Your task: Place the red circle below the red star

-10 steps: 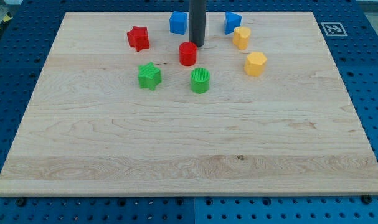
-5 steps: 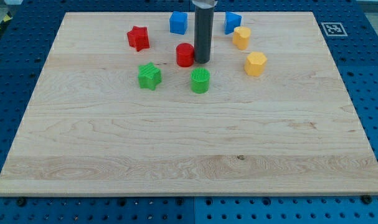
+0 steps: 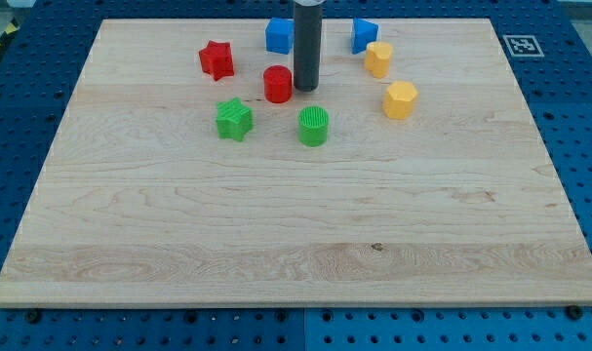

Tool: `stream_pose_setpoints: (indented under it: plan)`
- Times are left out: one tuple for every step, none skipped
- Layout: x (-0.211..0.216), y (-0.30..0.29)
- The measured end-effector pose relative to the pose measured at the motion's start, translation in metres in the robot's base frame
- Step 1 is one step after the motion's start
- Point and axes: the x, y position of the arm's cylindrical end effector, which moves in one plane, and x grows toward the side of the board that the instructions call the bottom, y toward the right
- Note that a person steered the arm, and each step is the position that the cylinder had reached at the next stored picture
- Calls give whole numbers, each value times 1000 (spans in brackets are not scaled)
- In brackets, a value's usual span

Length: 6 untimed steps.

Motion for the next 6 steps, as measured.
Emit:
stream_pose_setpoints:
  plan:
    - [0,0]
    - [9,0]
    - [17,-9]
    - [17,-33]
    - [17,-41]
    - [2,-38]
